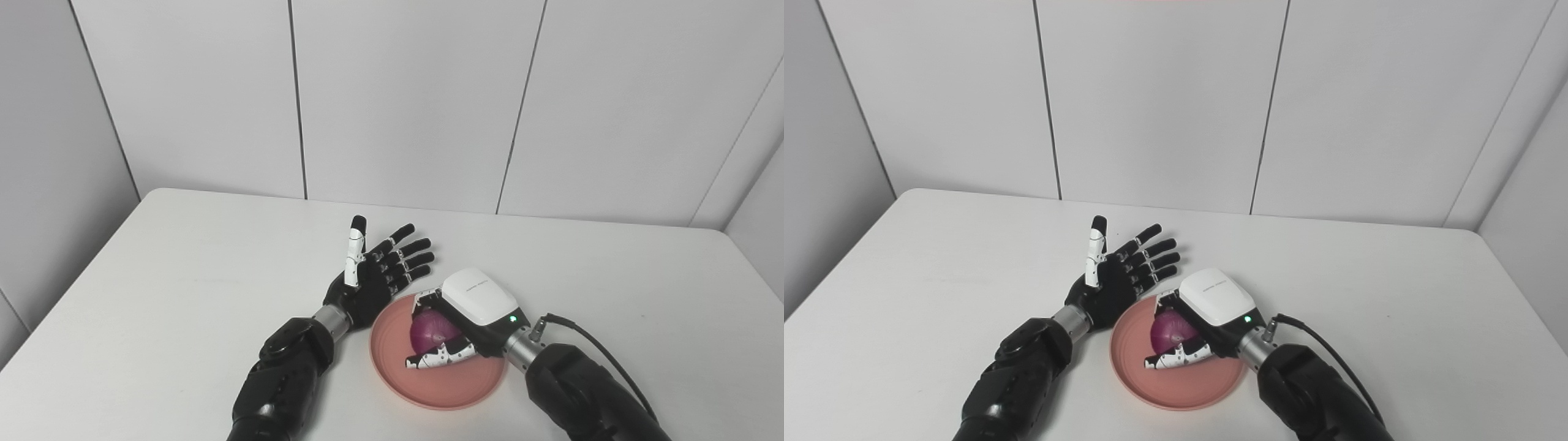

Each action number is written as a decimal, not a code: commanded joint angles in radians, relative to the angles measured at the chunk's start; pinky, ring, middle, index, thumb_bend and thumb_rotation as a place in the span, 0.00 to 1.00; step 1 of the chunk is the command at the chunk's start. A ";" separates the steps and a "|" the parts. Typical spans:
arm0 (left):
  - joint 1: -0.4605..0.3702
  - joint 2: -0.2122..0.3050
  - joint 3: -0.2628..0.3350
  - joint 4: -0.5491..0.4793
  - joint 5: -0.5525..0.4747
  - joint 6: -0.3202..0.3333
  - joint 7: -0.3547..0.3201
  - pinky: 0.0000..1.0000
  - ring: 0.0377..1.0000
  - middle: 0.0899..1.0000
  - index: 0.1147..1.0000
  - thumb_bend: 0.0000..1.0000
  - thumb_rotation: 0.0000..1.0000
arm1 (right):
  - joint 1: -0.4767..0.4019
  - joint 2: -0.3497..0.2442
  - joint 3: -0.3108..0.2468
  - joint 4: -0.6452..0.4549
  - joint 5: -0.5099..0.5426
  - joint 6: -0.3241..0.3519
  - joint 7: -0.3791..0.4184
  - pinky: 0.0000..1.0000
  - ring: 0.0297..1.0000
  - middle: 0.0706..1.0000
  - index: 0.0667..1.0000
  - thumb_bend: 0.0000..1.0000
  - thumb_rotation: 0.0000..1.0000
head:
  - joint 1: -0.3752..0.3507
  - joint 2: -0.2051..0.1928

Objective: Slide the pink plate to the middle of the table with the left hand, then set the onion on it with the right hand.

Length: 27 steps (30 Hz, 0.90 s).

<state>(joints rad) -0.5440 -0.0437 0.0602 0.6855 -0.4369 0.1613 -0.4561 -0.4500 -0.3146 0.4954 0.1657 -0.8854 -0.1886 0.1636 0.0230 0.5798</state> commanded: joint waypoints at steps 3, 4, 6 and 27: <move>0.046 0.010 -0.021 0.049 0.050 0.052 0.033 0.90 0.80 0.80 0.90 0.87 1.00 | -0.022 -0.010 -0.017 -0.025 0.005 0.015 0.022 0.28 0.33 0.39 0.49 0.61 0.69 | -0.005 0.011; 0.046 0.010 -0.022 0.046 0.052 0.053 0.035 0.90 0.79 0.80 0.90 0.87 1.00 | -0.022 -0.010 -0.018 -0.025 0.005 0.016 0.029 0.29 0.34 0.40 0.51 0.63 0.71 | -0.008 0.014; 0.048 0.012 -0.023 0.039 0.054 0.056 0.035 0.88 0.77 0.79 0.90 0.87 1.00 | -0.024 -0.009 -0.018 -0.026 0.002 0.014 0.032 0.30 0.36 0.43 0.53 0.66 0.74 | -0.014 0.022; 0.036 0.016 -0.014 0.033 0.050 0.080 0.048 0.84 0.75 0.75 0.88 0.86 0.99 | -0.023 -0.010 -0.038 -0.028 -0.032 -0.011 -0.032 0.36 0.43 0.53 0.69 0.83 0.85 | -0.026 0.045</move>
<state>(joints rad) -0.5419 -0.0390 0.0561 0.6726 -0.4255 0.1639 -0.4518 -0.4431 -0.3160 0.4751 0.1586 -0.9190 -0.1881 0.1721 -0.0046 0.6259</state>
